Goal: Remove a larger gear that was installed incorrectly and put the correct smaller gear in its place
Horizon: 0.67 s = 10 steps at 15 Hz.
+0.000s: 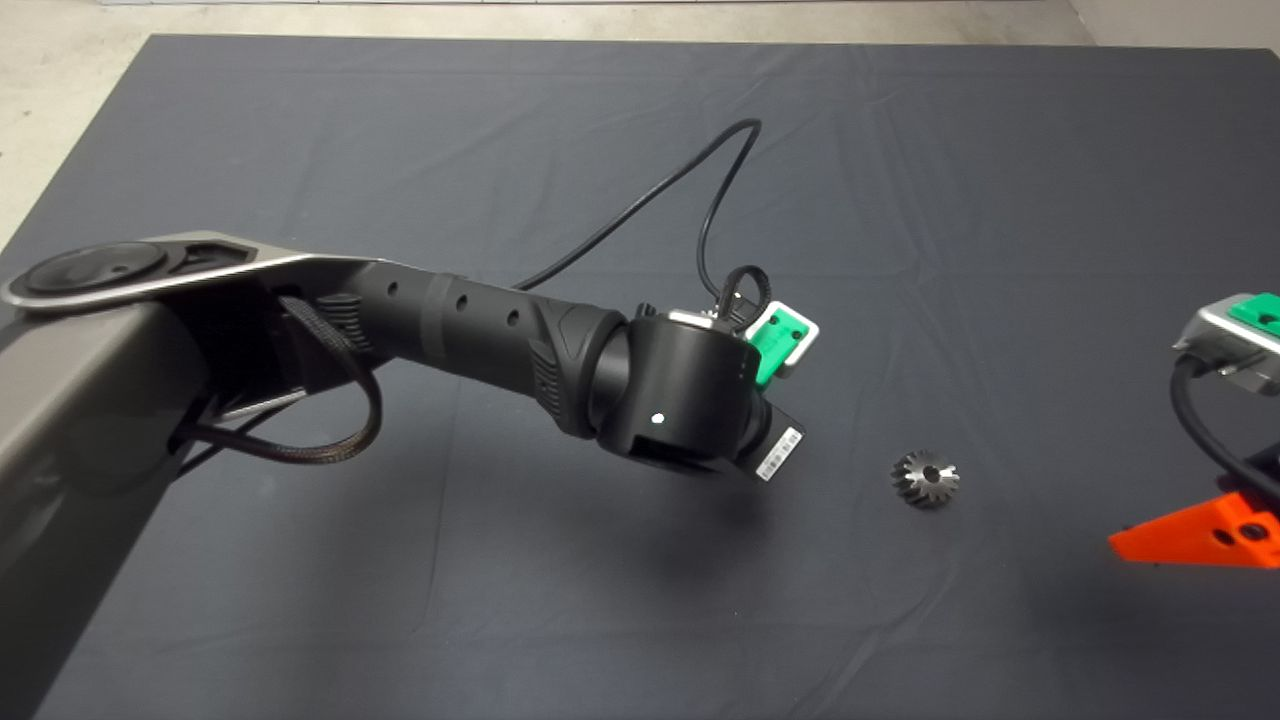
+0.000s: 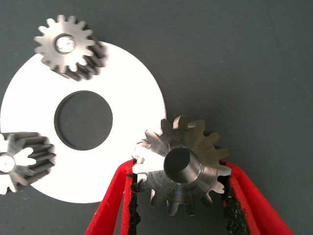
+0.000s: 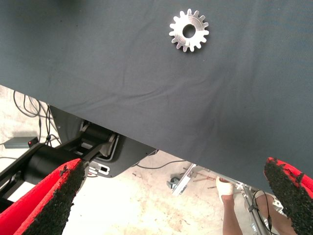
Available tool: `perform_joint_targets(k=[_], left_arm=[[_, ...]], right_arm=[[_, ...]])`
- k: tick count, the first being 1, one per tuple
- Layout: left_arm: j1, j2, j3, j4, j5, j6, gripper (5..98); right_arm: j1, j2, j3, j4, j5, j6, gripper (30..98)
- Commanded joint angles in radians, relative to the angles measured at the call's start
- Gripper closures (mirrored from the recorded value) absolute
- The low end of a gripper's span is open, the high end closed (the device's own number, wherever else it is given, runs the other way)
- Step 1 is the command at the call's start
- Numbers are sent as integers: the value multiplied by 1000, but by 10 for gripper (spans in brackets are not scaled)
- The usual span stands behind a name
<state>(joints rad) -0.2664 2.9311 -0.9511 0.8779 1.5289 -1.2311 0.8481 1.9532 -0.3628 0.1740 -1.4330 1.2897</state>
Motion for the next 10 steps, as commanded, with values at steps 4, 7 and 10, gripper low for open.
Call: perform_joint_targets(k=[4,7,10], left_arm=[[-14,12,-47,0,65,32,692],[-14,8,-47,3,66,32,692],[-13,-8,-40,4,66,31,692]], right_arm=[[20,2,6,33,3,6,316],[20,2,6,32,3,6,316],[20,2,6,33,3,6,315]])
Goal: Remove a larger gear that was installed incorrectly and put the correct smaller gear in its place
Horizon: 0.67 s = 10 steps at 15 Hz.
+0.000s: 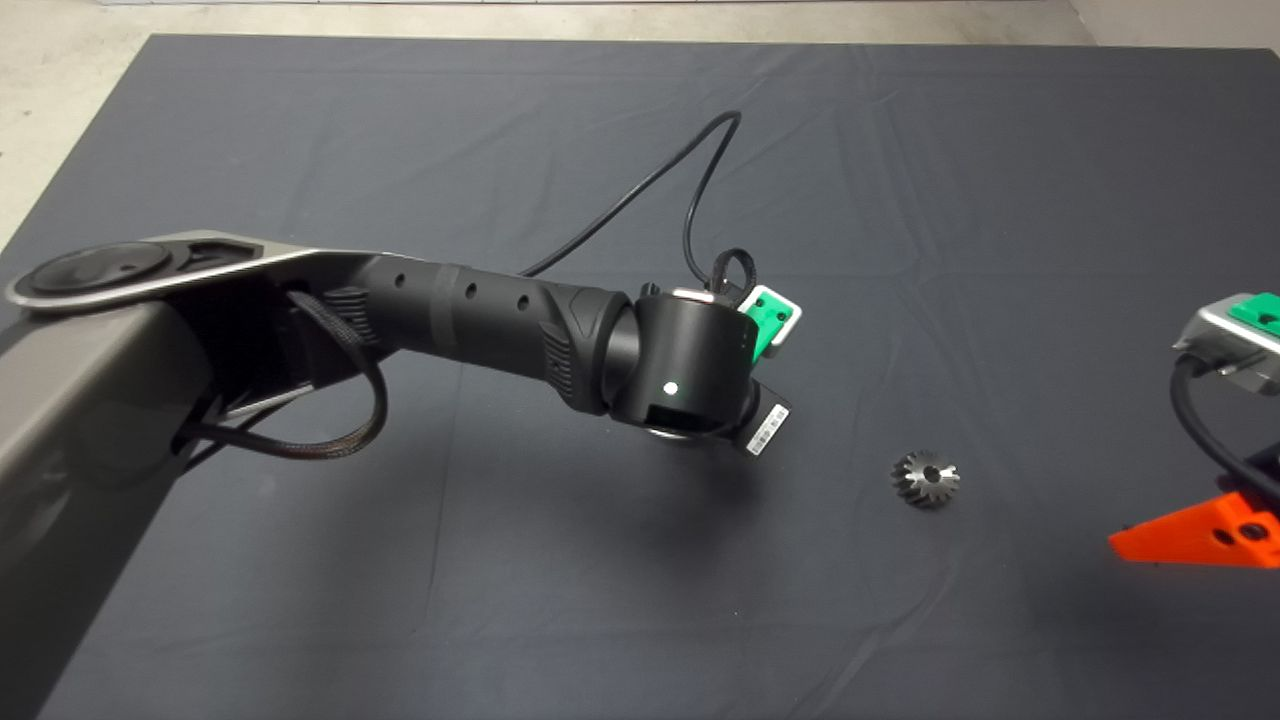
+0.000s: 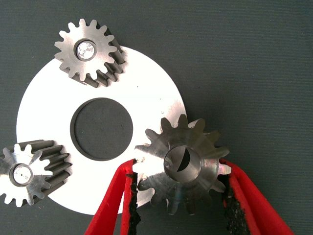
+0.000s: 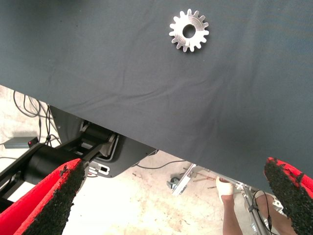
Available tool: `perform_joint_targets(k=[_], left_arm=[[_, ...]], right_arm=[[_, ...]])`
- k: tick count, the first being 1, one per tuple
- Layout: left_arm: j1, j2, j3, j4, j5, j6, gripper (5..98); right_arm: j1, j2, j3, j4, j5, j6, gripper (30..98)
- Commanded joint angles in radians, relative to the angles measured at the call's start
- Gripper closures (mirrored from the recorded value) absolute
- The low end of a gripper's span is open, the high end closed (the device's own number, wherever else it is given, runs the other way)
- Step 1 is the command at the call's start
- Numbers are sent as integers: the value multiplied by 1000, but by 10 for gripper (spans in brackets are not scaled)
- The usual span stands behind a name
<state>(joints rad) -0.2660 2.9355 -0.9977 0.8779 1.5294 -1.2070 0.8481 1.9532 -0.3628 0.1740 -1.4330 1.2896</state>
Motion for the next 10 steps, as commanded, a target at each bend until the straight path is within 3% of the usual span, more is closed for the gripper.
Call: perform_joint_targets(k=[1,6,10], left_arm=[[-13,-14,7,4,66,7,692],[24,-28,16,10,64,7,692],[25,-32,16,26,63,7,692]], right_arm=[[20,2,6,33,3,7,316],[20,2,6,33,3,7,315],[20,0,6,33,3,7,316]])
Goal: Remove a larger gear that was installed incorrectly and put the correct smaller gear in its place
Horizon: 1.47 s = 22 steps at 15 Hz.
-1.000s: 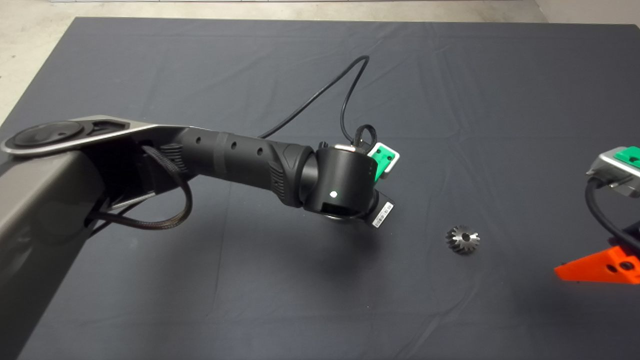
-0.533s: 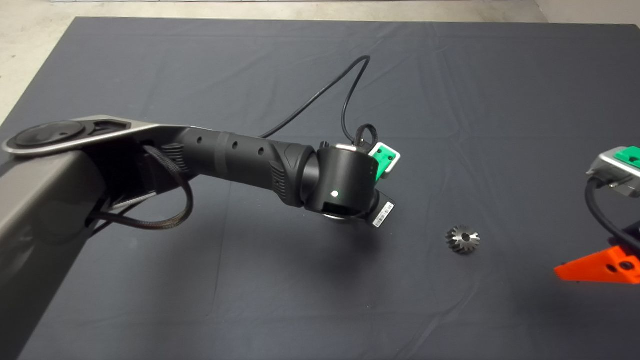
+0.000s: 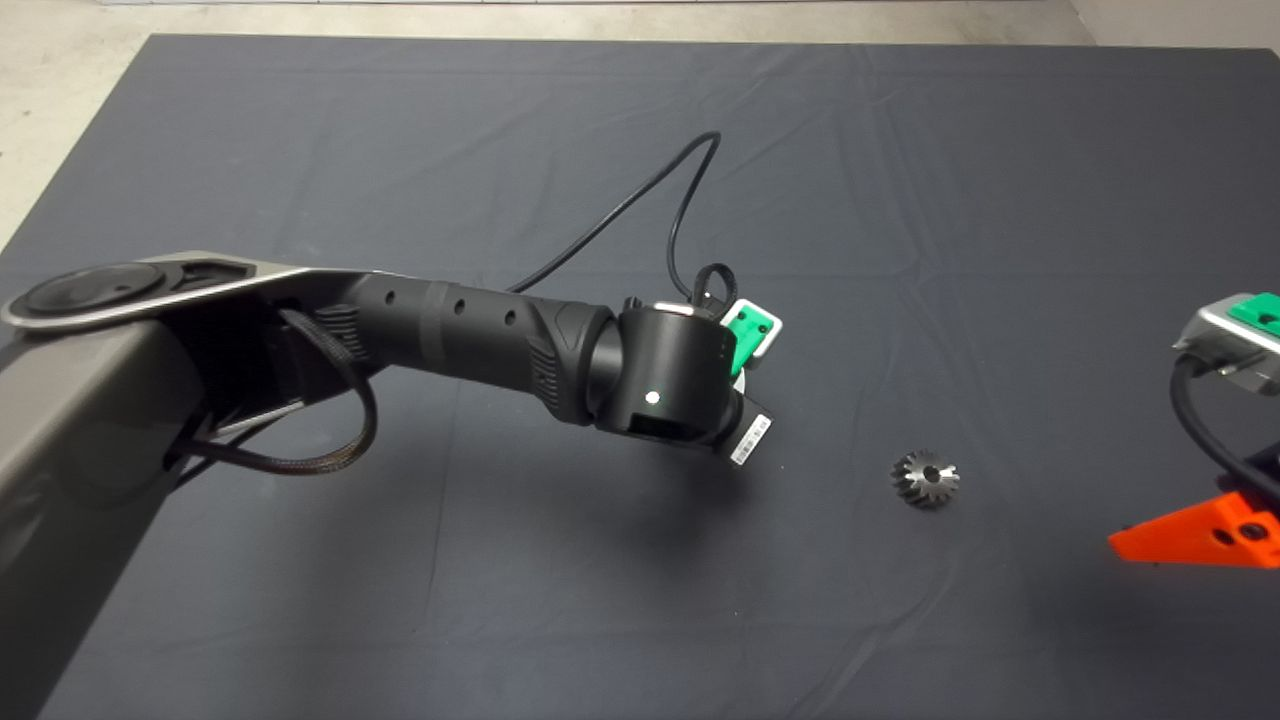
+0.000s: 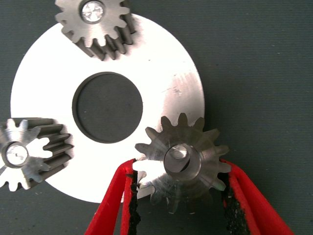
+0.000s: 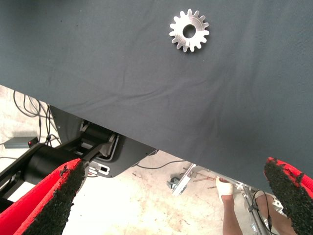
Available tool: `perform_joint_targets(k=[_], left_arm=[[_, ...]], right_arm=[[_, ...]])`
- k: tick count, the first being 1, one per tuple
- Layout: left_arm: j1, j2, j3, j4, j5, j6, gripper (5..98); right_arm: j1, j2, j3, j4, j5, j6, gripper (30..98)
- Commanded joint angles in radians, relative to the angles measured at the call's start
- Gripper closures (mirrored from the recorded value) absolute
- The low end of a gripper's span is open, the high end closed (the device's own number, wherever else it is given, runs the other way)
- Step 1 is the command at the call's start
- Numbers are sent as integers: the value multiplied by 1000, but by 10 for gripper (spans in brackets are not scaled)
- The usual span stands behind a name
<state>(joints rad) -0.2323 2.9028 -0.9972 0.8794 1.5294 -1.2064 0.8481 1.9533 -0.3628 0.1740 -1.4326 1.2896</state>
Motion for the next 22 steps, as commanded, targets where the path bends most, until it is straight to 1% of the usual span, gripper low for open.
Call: perform_joint_targets(k=[1,4,6,11,12,14,17,19,22], left_arm=[[-9,0,16,29,63,7,692],[1,0,13,35,61,7,692],[5,2,14,63,61,7,692],[30,3,13,67,60,10,692],[31,4,10,67,60,10,692],[33,5,7,67,58,25,692],[41,0,8,69,60,27,695],[41,-1,7,79,60,30,696],[39,-3,3,81,60,30,698]], right_arm=[[20,0,6,33,3,7,316],[20,0,6,33,3,7,315],[20,1,6,33,3,7,315],[20,2,6,32,3,7,315],[20,2,6,32,3,7,316],[20,0,6,32,3,7,316],[20,2,6,32,3,7,316],[20,2,6,32,3,7,316],[20,2,6,32,3,7,315]])
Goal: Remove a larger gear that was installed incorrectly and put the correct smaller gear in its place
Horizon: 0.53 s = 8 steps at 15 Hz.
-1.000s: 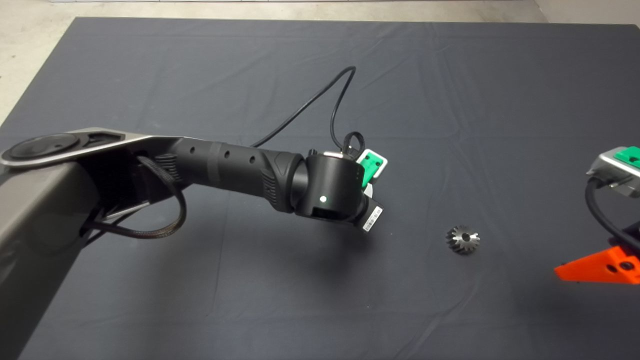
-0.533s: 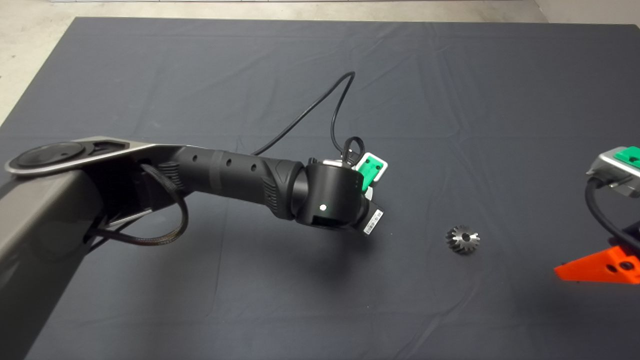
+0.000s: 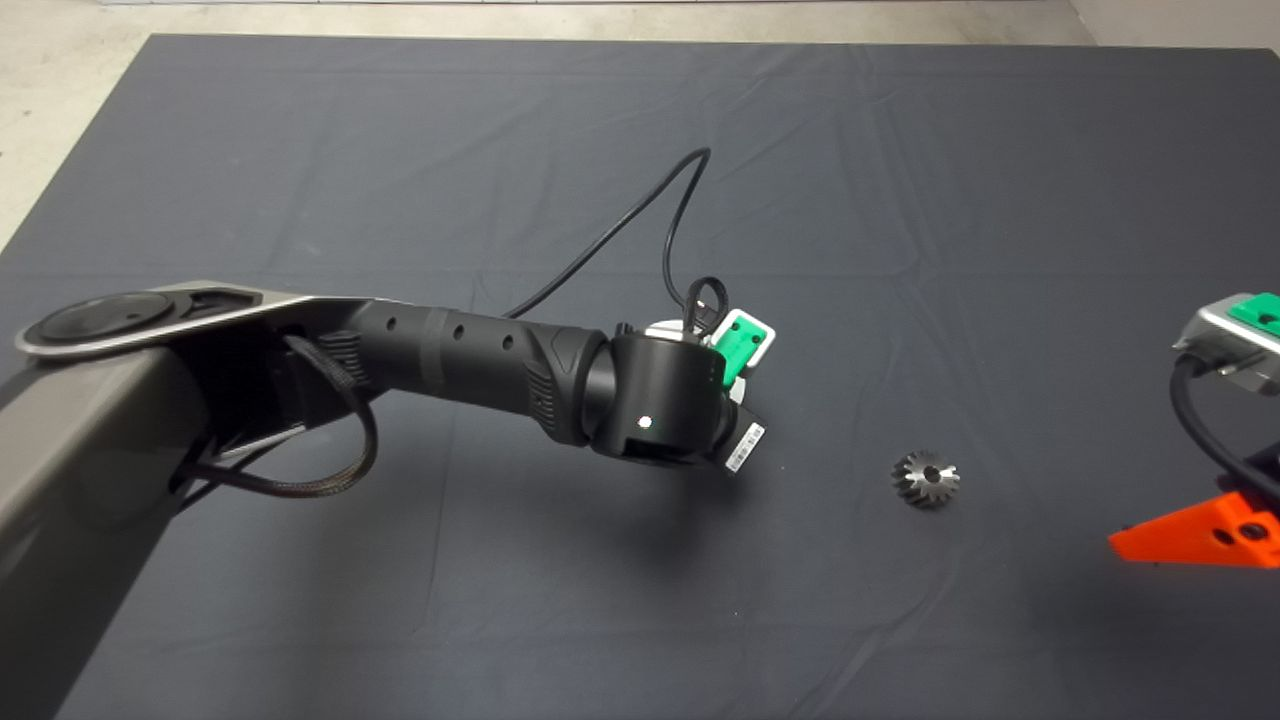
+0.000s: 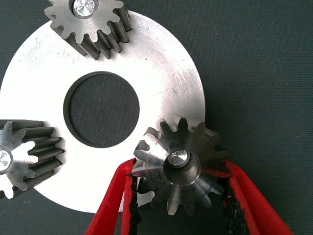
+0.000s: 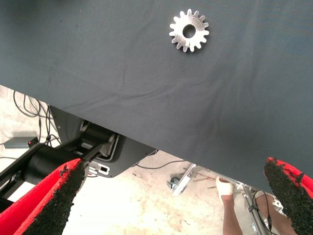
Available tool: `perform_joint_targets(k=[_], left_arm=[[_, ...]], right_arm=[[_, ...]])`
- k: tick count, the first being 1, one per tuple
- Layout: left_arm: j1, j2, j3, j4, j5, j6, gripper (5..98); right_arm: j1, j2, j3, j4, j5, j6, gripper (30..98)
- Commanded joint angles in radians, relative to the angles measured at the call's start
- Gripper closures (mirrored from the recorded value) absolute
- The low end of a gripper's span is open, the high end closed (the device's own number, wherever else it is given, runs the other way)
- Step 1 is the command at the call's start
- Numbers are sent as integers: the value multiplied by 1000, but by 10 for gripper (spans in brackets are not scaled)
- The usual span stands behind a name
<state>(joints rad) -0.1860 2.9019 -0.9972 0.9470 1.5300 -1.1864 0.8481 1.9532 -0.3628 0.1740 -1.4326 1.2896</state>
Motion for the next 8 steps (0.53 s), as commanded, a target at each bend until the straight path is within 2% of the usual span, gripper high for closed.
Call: perform_joint_targets(k=[1,3,8], left_arm=[[-7,0,-1,13,58,13,698],[-7,-2,-10,13,59,31,698],[-10,-16,-12,13,58,31,716]], right_arm=[[20,2,6,32,3,7,316],[20,2,6,32,3,7,316],[20,2,6,32,3,7,315]])
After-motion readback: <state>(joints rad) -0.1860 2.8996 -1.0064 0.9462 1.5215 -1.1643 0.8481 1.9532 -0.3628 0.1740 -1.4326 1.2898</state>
